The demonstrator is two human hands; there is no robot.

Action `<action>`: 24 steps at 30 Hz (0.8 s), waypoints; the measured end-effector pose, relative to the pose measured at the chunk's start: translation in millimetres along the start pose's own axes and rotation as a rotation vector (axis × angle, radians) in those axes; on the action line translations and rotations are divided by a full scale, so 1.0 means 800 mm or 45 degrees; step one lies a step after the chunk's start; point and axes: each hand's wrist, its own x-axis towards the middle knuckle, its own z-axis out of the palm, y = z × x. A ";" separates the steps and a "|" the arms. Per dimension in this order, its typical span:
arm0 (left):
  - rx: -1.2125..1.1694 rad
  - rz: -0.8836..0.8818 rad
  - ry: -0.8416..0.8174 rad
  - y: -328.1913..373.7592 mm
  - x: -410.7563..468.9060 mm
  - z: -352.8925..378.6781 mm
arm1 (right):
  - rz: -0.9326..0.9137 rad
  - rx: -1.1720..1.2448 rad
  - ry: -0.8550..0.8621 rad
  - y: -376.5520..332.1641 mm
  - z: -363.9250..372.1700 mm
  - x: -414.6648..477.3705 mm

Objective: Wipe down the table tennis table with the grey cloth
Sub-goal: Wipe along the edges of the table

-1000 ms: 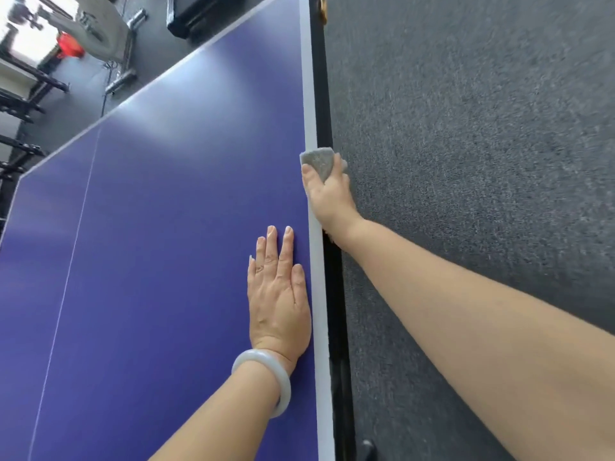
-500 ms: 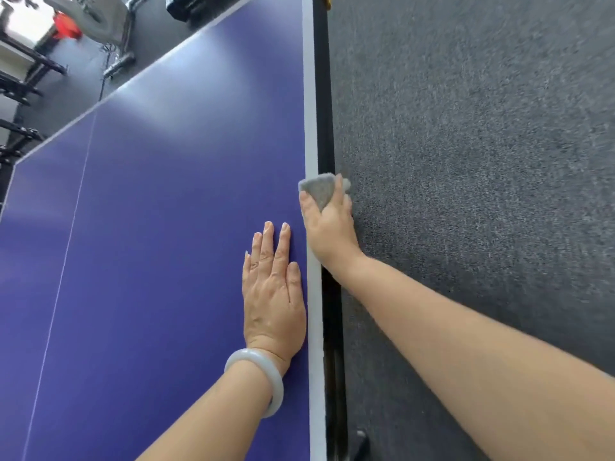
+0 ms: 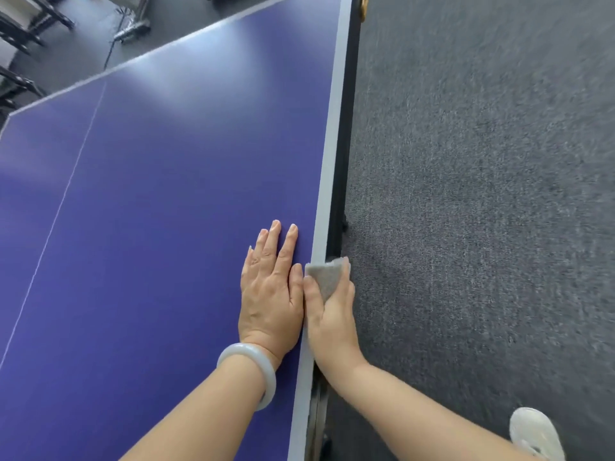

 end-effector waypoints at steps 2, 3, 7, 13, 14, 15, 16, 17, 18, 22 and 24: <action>0.011 0.005 -0.007 0.001 0.000 -0.002 | -0.001 -0.057 0.076 -0.027 -0.001 0.061; 0.021 0.007 -0.013 0.002 0.001 -0.002 | -0.002 -0.064 0.110 -0.044 -0.002 0.094; 0.050 0.013 -0.023 0.001 -0.001 -0.003 | -0.037 -0.065 0.159 -0.080 -0.005 0.163; 0.086 0.019 0.007 0.006 0.000 -0.004 | -0.031 -0.122 0.124 -0.077 -0.012 0.160; 0.094 0.014 0.007 0.007 -0.001 -0.004 | -0.032 -0.128 0.123 -0.077 -0.012 0.160; 0.122 0.016 -0.001 0.007 0.000 -0.004 | -0.030 -0.132 0.118 -0.078 -0.012 0.159; 0.166 0.028 -0.017 0.007 0.001 -0.005 | -0.029 -0.133 0.114 -0.077 -0.012 0.158; 0.205 0.048 -0.033 0.008 0.005 -0.008 | -0.030 -0.131 0.111 -0.077 -0.012 0.158; 0.203 0.064 -0.037 0.008 0.014 -0.012 | -0.030 -0.126 0.107 -0.077 -0.012 0.157; 0.005 0.129 -0.009 0.016 0.094 -0.029 | -0.002 -0.103 0.095 -0.076 -0.013 0.157; 0.019 0.175 -0.007 0.023 0.155 -0.034 | -0.005 -0.102 0.071 -0.075 -0.014 0.156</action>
